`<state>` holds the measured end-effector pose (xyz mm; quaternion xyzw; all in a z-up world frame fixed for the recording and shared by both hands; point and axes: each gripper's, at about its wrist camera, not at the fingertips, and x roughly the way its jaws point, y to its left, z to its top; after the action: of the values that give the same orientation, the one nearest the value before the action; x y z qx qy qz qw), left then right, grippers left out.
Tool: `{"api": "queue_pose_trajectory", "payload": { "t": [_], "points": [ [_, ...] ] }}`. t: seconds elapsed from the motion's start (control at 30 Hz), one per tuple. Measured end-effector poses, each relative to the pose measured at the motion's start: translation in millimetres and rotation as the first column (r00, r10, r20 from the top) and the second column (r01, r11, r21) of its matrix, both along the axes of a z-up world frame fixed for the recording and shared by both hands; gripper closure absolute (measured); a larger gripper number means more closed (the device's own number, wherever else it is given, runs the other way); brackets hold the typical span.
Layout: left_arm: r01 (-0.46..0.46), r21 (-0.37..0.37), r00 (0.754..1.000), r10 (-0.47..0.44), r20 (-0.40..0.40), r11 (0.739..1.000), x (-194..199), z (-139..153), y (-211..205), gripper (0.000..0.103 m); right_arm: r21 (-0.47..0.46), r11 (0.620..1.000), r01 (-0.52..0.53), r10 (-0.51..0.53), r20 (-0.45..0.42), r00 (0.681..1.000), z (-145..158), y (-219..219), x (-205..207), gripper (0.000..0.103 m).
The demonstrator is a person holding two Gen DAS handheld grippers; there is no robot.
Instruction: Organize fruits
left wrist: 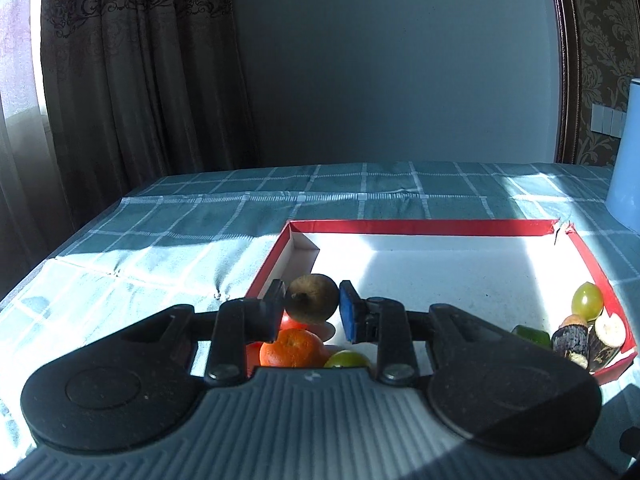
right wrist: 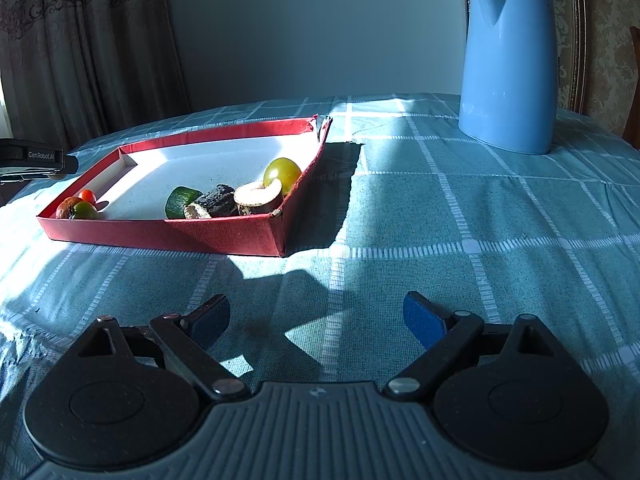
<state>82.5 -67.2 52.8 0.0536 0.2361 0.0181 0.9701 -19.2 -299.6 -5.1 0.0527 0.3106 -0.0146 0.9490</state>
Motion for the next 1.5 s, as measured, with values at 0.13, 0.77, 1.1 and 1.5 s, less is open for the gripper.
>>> {"api": "queue_pose_trajectory", "payload": {
  "t": [0.13,0.77,1.1,1.5],
  "points": [
    [0.009,-0.014,1.000,-0.009,-0.012,1.000,8,-6,-1,0.076,-0.004,1.000,-0.001,0.001,-0.001,1.000,0,1,0,0.009],
    [0.032,-0.042,0.997,-0.035,-0.075,0.999,4,-18,1,0.044,-0.033,0.999,0.015,-0.015,0.007,1.000,2,3,-1,0.009],
    [0.033,-0.056,0.999,-0.035,-0.030,0.998,-46,-14,11,0.007,-0.035,0.999,0.034,-0.030,0.126,0.992,29,42,-5,0.009],
    [-0.022,-0.043,1.000,0.021,-0.017,0.999,-80,-14,22,0.000,-0.124,0.992,0.016,0.001,0.134,0.991,30,101,14,0.009]
  ]
}}
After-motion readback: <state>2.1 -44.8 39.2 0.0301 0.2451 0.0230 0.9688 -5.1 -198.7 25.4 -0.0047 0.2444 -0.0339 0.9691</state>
